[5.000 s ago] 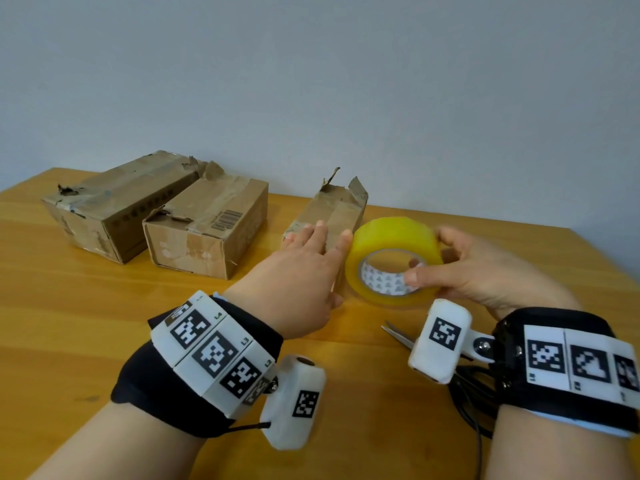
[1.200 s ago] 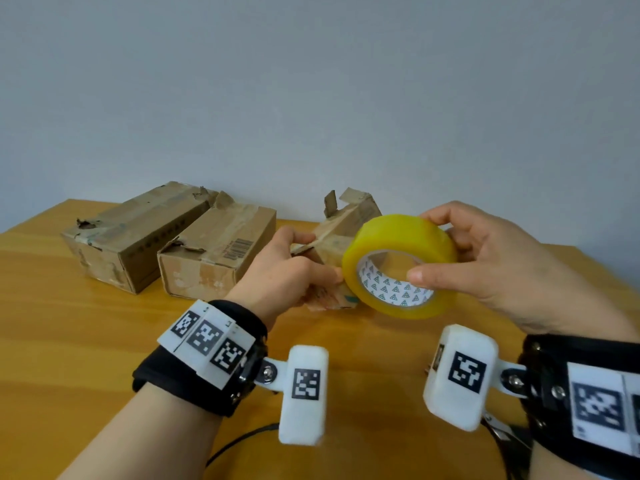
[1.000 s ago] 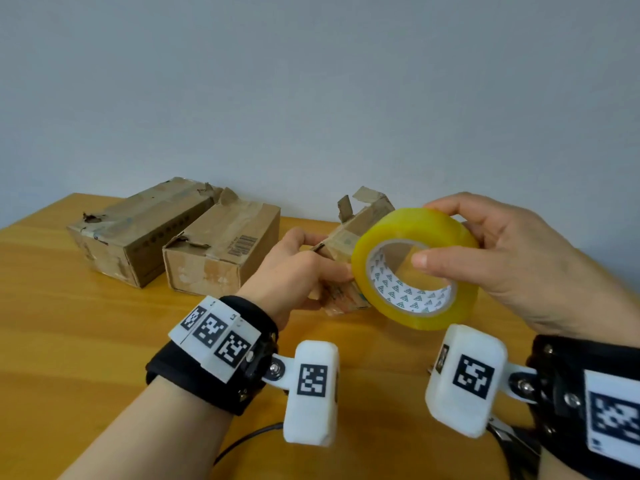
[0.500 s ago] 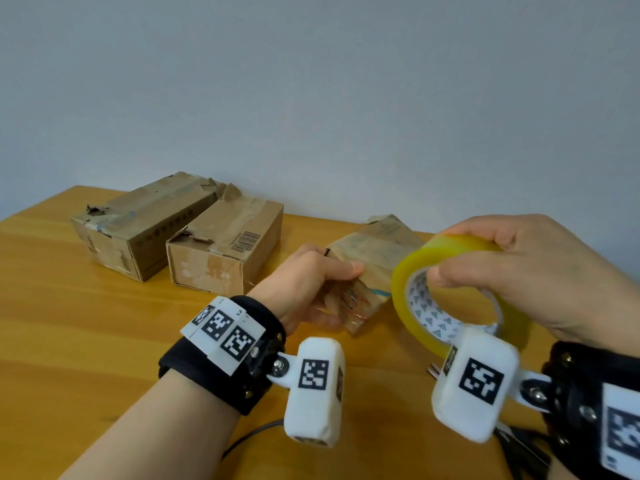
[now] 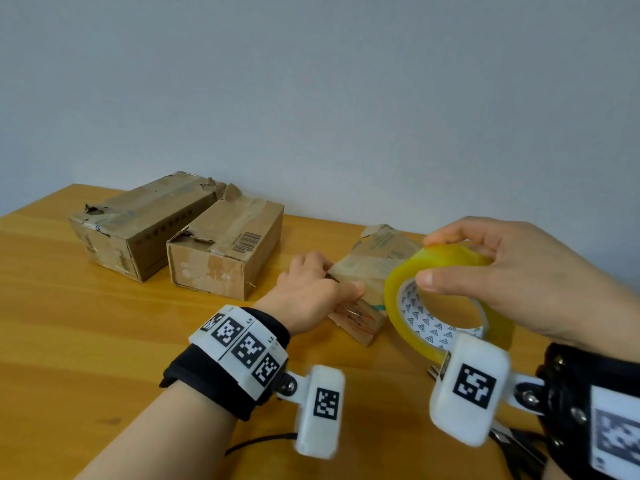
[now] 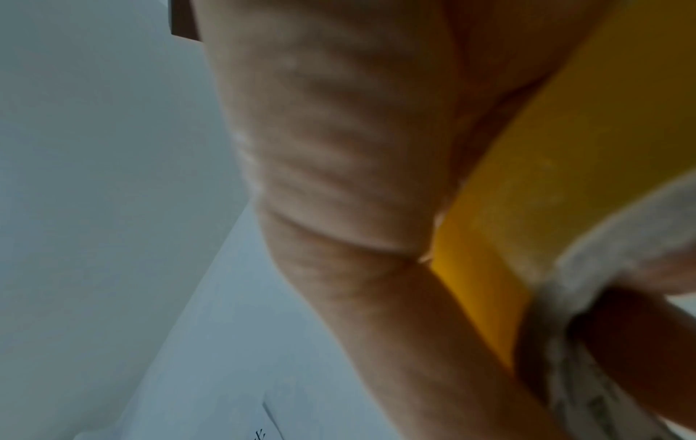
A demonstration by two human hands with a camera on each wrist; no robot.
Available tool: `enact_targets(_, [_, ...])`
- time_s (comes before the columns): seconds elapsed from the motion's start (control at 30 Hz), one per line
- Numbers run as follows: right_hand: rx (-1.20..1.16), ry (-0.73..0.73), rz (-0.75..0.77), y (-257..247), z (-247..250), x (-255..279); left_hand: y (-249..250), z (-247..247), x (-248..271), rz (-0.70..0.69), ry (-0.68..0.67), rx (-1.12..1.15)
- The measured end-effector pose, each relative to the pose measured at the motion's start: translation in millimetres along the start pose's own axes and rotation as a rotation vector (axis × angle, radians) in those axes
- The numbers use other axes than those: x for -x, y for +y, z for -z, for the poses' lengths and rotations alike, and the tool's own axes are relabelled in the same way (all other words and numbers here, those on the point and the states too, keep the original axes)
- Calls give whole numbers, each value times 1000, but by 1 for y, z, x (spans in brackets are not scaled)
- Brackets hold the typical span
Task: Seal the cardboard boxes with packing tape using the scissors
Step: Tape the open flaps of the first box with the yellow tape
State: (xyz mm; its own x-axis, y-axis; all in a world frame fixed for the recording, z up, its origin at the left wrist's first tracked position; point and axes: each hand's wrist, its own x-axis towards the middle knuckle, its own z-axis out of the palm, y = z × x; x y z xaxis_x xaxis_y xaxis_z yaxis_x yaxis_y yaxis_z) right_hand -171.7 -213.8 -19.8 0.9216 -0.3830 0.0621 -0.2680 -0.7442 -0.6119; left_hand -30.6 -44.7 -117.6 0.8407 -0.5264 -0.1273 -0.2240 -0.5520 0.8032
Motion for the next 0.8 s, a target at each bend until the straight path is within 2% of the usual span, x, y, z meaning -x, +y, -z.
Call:
enact_targets(0.07, [35, 3, -2, 1, -1, -3, 1, 0, 0, -108, 45, 0])
enact_targets(0.13, [38, 15, -5, 3, -1, -5, 4, -1, 1, -200, 33, -50])
enact_targets(0.27, [51, 10, -5, 5, -2, -7, 7, -7, 1, -266, -17, -101])
enact_targets(0.57, [50, -14, -5, 3, -3, -7, 10, -12, 6, -210, 23, 90])
enact_targets(0.67, [61, 8, -10, 2, -3, -8, 10, -12, 6, -218, 47, 2])
enact_targets(0.8, [84, 14, -24, 4, -2, -7, 12, -9, 6, -273, -5, -183])
